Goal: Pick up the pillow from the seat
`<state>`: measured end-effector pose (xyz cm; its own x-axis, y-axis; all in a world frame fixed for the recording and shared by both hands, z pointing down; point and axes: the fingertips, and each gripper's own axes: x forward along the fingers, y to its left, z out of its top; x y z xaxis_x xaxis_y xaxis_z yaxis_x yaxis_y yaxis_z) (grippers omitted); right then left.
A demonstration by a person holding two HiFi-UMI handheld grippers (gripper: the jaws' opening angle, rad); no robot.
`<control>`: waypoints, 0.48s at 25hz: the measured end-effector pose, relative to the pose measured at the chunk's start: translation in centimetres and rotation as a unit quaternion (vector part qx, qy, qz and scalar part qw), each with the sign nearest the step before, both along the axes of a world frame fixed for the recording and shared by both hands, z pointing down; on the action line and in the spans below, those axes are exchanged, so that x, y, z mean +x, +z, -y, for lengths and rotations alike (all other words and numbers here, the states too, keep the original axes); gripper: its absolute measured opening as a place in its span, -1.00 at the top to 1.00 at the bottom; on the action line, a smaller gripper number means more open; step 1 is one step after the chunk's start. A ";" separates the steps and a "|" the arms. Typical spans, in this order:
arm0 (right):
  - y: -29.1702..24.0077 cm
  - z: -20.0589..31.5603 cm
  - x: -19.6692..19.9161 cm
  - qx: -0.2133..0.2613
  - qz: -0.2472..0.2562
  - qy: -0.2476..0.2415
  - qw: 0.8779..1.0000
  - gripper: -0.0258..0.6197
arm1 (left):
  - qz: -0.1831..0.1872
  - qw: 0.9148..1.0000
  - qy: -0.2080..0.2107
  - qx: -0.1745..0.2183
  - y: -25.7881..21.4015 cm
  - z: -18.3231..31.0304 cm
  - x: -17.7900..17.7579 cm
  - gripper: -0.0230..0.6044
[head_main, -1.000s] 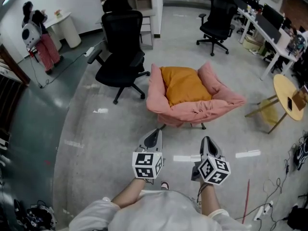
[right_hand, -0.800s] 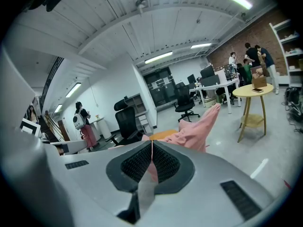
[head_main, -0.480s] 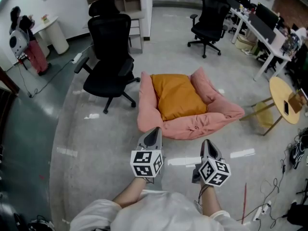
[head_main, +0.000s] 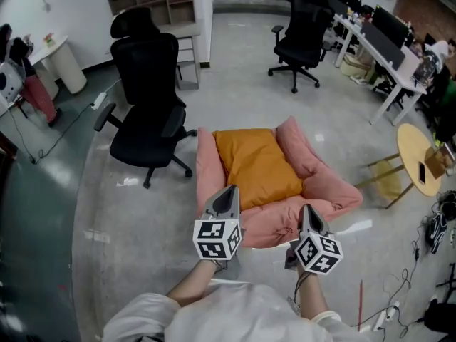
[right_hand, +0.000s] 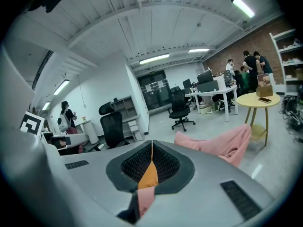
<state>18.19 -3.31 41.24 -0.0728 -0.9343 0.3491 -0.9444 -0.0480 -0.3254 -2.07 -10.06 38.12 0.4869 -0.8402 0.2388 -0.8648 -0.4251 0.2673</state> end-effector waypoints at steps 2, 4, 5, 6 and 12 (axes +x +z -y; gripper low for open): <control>0.1 2.1 0.0 -0.002 0.000 0.001 1.000 0.83 | 0.005 1.000 0.002 0.001 0.1 2.2 0.1 0.92; 0.2 4.1 0.0 -0.004 0.001 0.004 1.000 0.83 | 0.009 1.000 0.004 0.002 0.2 4.4 0.1 0.92; 0.1 5.1 0.0 -0.004 0.001 0.005 1.000 0.83 | 0.008 1.000 0.004 0.002 0.1 5.4 0.1 0.92; 0.0 6.0 0.0 -0.004 0.001 0.005 1.000 0.83 | 0.007 1.000 0.005 0.002 0.1 6.4 0.1 0.92; 0.3 10.0 0.2 -0.013 0.001 0.003 1.000 0.83 | 0.010 1.000 -0.001 -0.003 0.9 10.9 0.2 0.92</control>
